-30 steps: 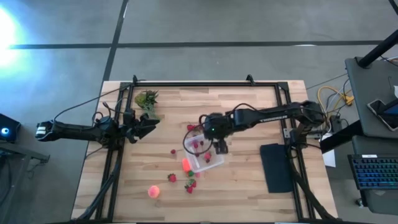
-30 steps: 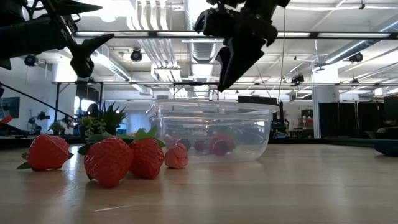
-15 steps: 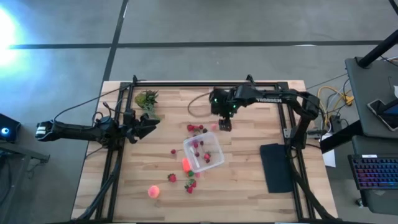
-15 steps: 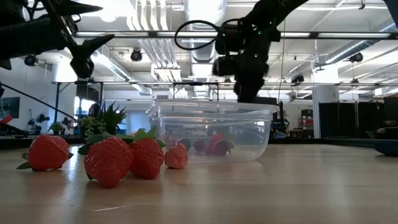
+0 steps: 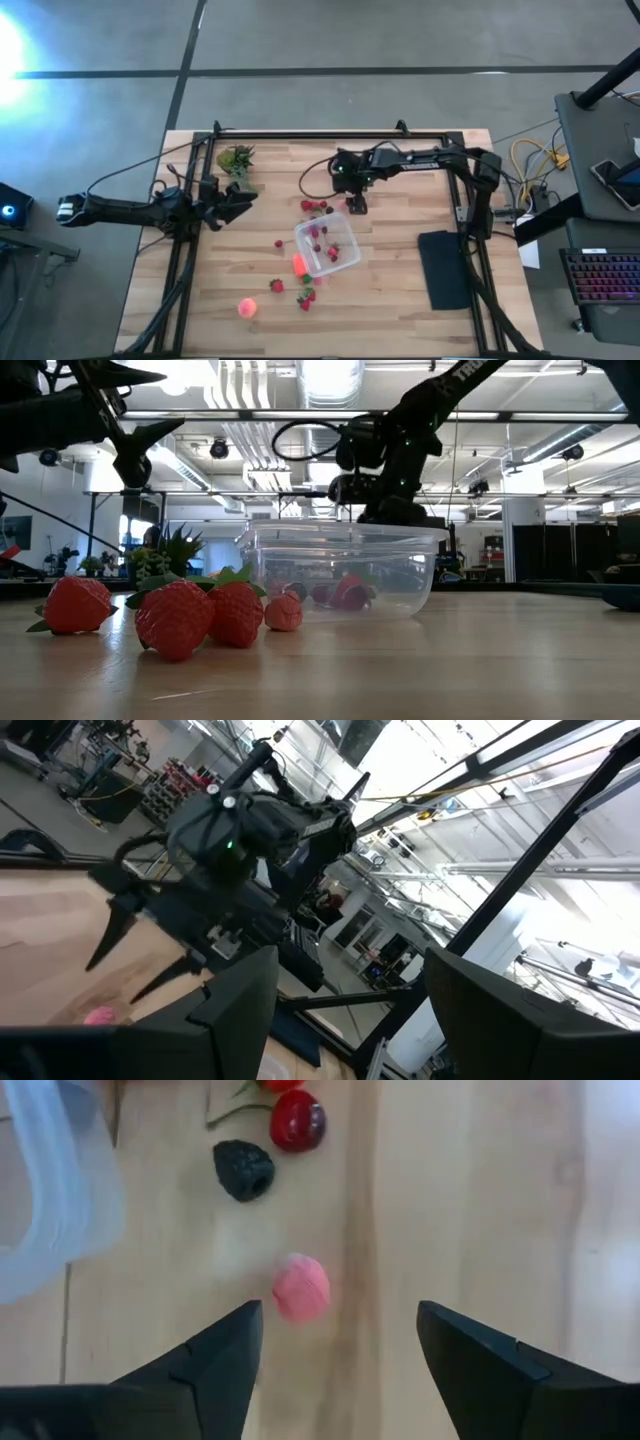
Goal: Pick and placing Produce into tupperware
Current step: Put the peach into the transparent container
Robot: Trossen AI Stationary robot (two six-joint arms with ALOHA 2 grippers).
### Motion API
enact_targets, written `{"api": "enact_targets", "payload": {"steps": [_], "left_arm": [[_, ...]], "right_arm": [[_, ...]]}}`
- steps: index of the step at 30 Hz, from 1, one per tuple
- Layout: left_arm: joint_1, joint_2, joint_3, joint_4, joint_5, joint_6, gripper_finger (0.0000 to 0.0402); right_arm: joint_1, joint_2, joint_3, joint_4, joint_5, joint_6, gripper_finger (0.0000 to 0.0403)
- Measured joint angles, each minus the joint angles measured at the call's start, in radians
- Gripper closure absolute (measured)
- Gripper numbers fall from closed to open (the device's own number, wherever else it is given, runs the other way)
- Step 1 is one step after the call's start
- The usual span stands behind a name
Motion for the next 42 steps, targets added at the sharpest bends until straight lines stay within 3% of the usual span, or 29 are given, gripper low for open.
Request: {"api": "enact_targets", "payload": {"steps": [18, 27, 42], "left_arm": [[0.000, 0.030, 0.000, -0.001, -0.003, -0.007, 0.0164], [0.000, 0.041, 0.000, -0.001, -0.003, -0.008, 0.0164], [0.000, 0.045, 0.000, -0.001, -0.003, -0.009, 0.0164]], "right_arm": [[0.035, 0.080, 0.034, 0.003, -0.002, 0.099, 0.0154], [0.041, 0.094, 0.029, 0.101, 0.112, 0.103, 0.0168], [0.050, 0.131, 0.046, 0.145, 0.075, 0.136, 0.0180]]}}
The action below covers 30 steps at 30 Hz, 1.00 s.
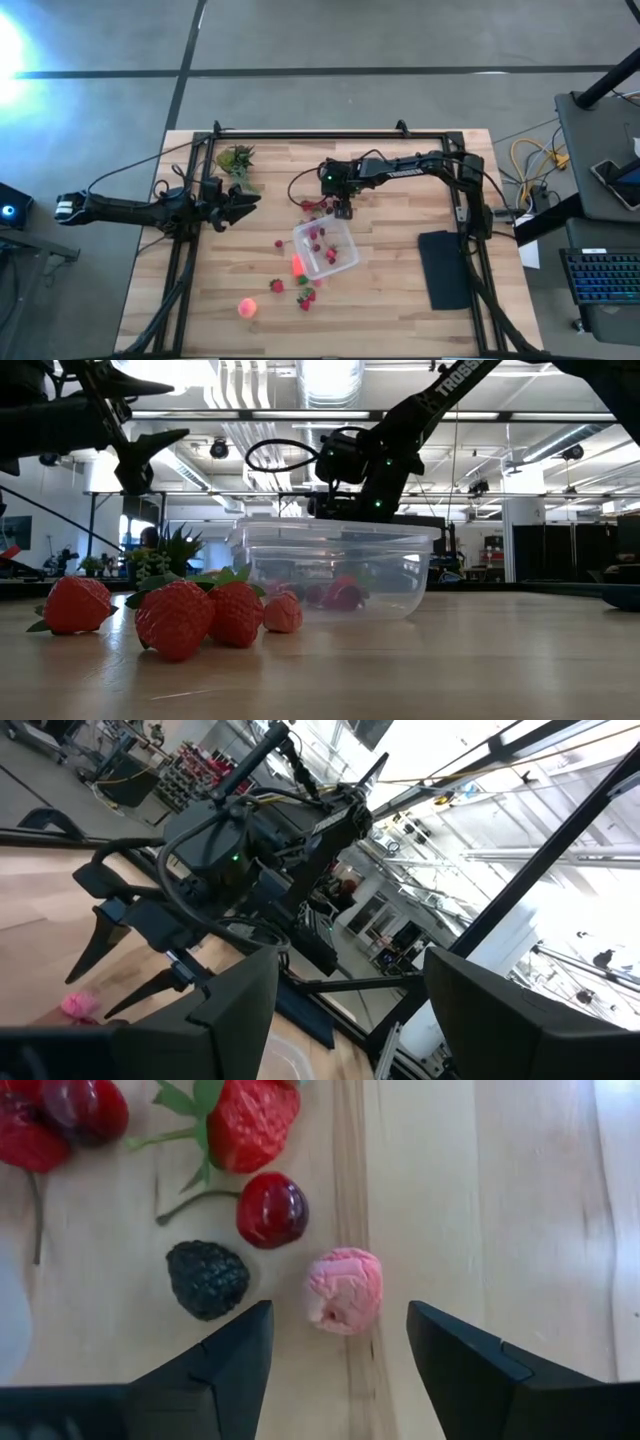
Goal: Pick and placing Produce into tupperware
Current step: Put the peach into the transparent container
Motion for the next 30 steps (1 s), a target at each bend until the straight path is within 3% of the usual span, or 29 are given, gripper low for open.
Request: {"api": "enact_targets", "payload": {"steps": [16, 23, 30], "left_arm": [[0.000, 0.016, 0.000, 0.000, -0.007, -0.001, 0.0164], [0.000, 0.016, 0.000, 0.001, -0.007, -0.002, 0.0164], [0.000, 0.016, 0.000, 0.001, -0.014, -0.002, 0.0164]], "right_arm": [[-0.003, 0.001, 0.015, -0.001, -0.011, -0.066, 0.0195], [-0.054, -0.004, 0.039, -0.093, -0.125, -0.225, 0.0214], [-0.073, -0.004, 0.044, -0.082, -0.138, -0.230, 0.0212]]}}
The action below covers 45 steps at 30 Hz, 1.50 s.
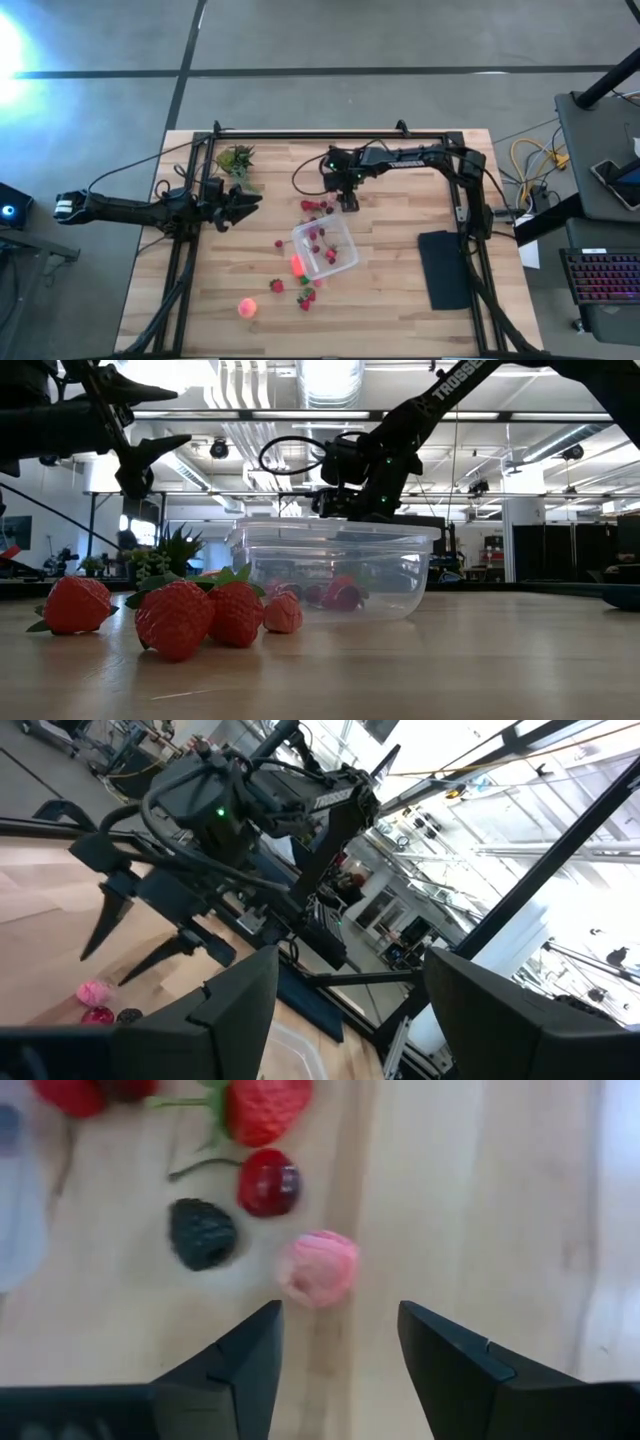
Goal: Pick and placing Produce into tupperware
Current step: Put the peach into the transparent container
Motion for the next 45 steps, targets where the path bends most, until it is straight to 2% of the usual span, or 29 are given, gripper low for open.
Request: {"api": "enact_targets", "payload": {"steps": [4, 19, 30, 34, 38, 45], "left_arm": [[0.000, 0.000, 0.000, 0.000, -0.027, 0.000, 0.0164], [0.000, 0.002, 0.000, 0.006, -0.039, 0.000, 0.0164], [0.000, 0.004, 0.000, 0.006, -0.039, 0.000, 0.0164], [0.000, 0.004, 0.000, 0.006, -0.039, 0.000, 0.0164], [0.000, 0.004, 0.000, 0.006, -0.041, 0.000, 0.0164], [0.000, 0.004, 0.000, 0.006, -0.067, 0.000, 0.0164]], "right_arm": [[0.018, 0.000, -0.001, 0.017, -0.028, -0.009, 0.0206], [0.027, 0.063, 0.017, 0.035, -0.001, -0.028, 0.0207], [0.023, 0.064, 0.023, 0.038, 0.011, -0.020, 0.0276], [0.022, 0.061, 0.035, 0.018, 0.073, 0.008, 0.0293], [0.009, 0.024, 0.067, -0.028, 0.090, 0.059, 0.0301], [0.025, -0.132, 0.094, -0.079, 0.059, 0.142, 0.0288]]}}
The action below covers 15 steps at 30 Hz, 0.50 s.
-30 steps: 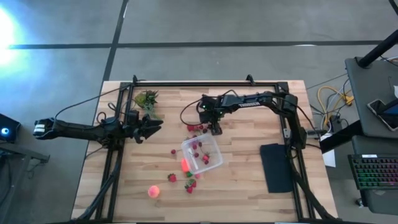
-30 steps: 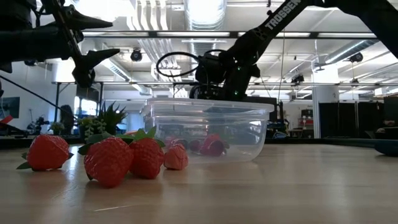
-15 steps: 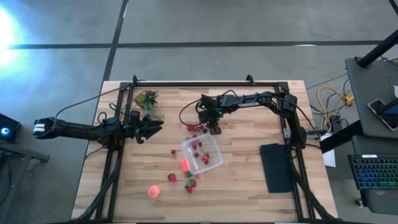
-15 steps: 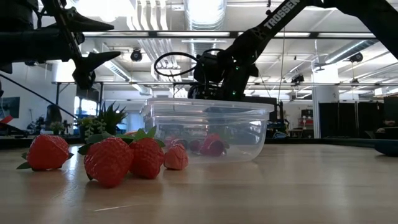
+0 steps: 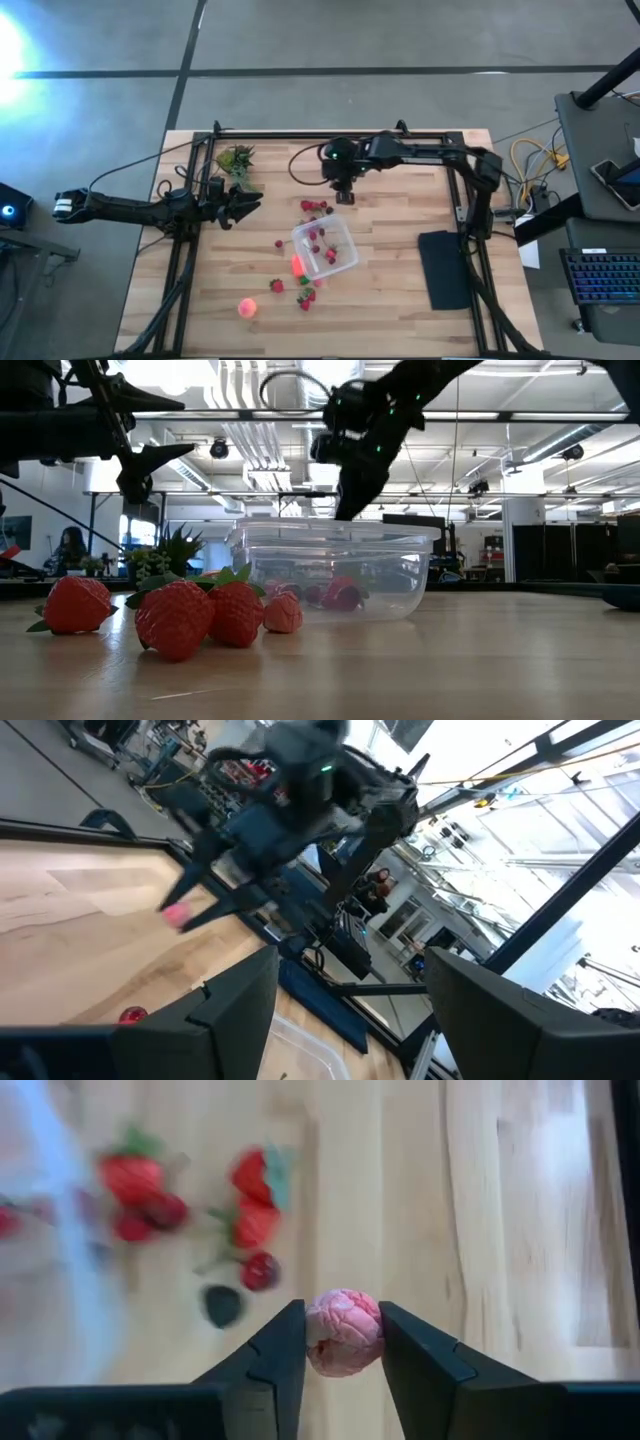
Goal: Pick and placing Produce into tupperware
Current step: Put the peach into the transparent container
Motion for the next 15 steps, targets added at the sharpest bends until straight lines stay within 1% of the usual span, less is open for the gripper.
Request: {"api": "enact_targets", "payload": {"steps": [3, 5, 9, 13, 15], "left_arm": [[0.000, 0.000, 0.000, 0.000, -0.001, 0.000, 0.0164], [0.000, 0.000, 0.000, 0.000, -0.001, 0.000, 0.0164], [0.000, 0.000, 0.000, 0.000, -0.001, -0.008, 0.0164], [0.000, 0.006, 0.000, -0.001, 0.001, -0.077, 0.0164], [0.000, 0.014, 0.000, -0.001, 0.005, -0.086, 0.0164]], "right_arm": [[0.019, -0.045, -0.002, -0.035, -0.049, 0.051, 0.0283], [0.039, -0.060, -0.008, -0.069, -0.080, 0.057, 0.0283], [0.103, -0.062, -0.025, -0.113, -0.087, 0.029, 0.0287], [0.165, -0.057, -0.026, -0.115, -0.088, -0.001, 0.0289], [0.197, -0.050, -0.026, -0.116, -0.087, -0.001, 0.0288]]}}
